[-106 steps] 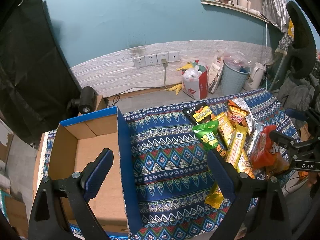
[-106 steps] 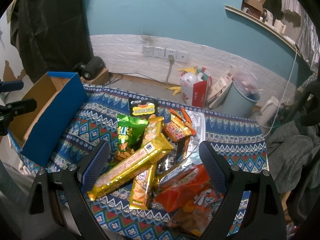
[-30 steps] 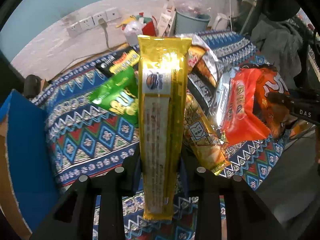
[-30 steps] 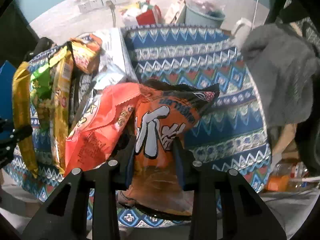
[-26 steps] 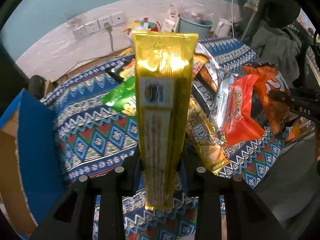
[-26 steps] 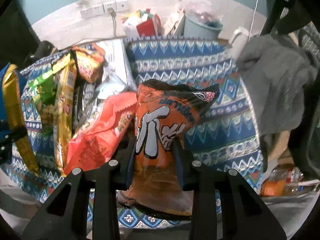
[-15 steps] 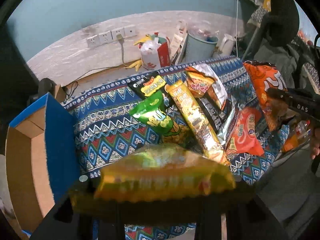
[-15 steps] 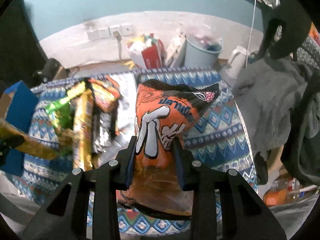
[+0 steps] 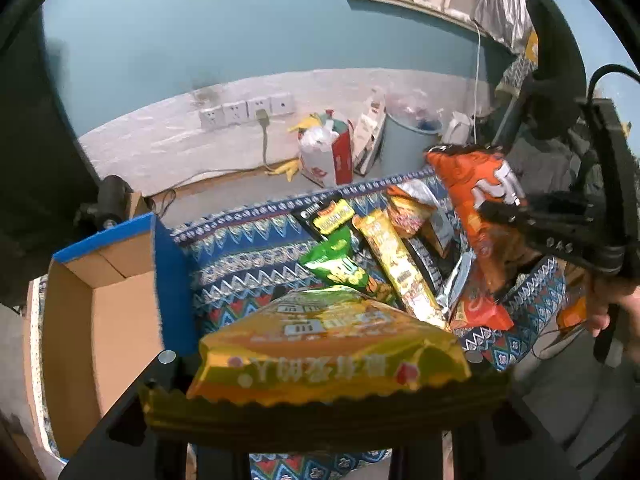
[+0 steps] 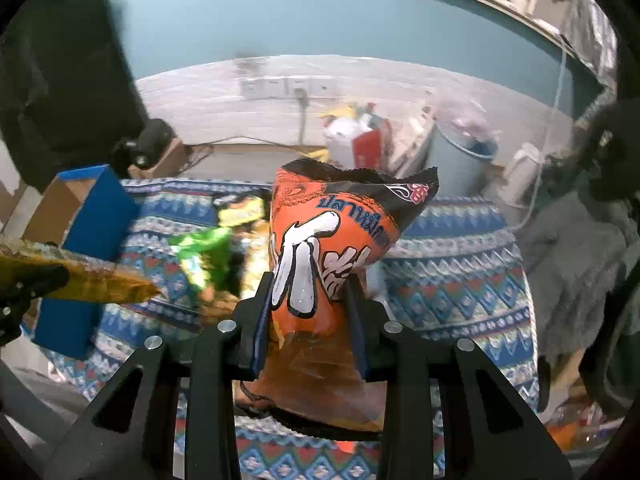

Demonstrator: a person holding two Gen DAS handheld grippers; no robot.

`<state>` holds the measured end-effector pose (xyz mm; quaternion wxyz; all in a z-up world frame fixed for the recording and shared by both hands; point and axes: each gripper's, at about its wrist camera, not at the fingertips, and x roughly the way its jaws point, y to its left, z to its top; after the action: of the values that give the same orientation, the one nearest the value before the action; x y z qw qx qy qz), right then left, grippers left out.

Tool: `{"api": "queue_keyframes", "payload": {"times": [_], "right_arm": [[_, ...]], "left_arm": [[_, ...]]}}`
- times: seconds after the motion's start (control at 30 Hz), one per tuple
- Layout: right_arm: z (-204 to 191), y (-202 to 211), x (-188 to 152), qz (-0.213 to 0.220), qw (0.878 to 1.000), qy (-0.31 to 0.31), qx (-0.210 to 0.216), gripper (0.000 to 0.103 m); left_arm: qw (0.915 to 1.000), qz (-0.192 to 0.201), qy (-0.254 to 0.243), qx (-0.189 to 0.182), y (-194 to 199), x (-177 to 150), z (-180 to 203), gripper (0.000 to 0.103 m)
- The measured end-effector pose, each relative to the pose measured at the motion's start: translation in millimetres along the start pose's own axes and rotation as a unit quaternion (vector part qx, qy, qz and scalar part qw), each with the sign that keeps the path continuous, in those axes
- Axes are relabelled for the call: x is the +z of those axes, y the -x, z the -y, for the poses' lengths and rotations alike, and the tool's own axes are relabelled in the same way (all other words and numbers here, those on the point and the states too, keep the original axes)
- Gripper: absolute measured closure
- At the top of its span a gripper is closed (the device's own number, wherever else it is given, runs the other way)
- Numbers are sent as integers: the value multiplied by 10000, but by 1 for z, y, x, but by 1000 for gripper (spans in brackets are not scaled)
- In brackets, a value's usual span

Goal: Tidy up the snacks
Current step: 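Carry gold bar with left gripper while right gripper carries orange bag to box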

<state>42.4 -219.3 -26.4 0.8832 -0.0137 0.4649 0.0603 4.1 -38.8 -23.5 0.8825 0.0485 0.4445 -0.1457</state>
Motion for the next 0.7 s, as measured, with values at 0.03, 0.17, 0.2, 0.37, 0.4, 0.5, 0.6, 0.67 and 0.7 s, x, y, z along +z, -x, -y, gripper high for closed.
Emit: {"api": "queue_keyframes", "payload": {"times": [0.03, 0.17, 0.2, 0.37, 0.4, 0.5, 0.6, 0.67, 0.7], "right_arm": [[-7, -1, 2, 6, 10000, 37, 50, 71], [-33, -3, 11, 27, 9996, 183, 207, 71], [-41, -4, 15, 34, 9994, 236, 253, 71], [-74, -5, 28, 72, 9981, 414, 445, 71], [-83, -6, 32, 86, 9977, 462, 496, 71], [-106, -7, 40, 106, 9963, 583, 616, 71], [-125, -9, 46, 107, 9950, 676, 722, 71], [-140, -12, 51, 94, 9940, 726, 813, 71], [-148, -13, 54, 86, 9934, 750, 864, 71]], "left_arm": [[10000, 42, 14, 30, 4, 0, -3, 71], [9996, 209, 72, 183, 18, 0, -19, 71], [9994, 245, 110, 219, 22, -1, -24, 71], [9980, 412, 297, 374, 36, -2, -51, 71], [9978, 434, 319, 395, 37, -2, -54, 71], [9965, 539, 432, 470, 45, -5, -70, 71], [9953, 606, 553, 514, 52, -10, -86, 71], [9942, 647, 658, 545, 57, -13, -100, 71], [9937, 660, 708, 572, 59, -15, -105, 71]]}}
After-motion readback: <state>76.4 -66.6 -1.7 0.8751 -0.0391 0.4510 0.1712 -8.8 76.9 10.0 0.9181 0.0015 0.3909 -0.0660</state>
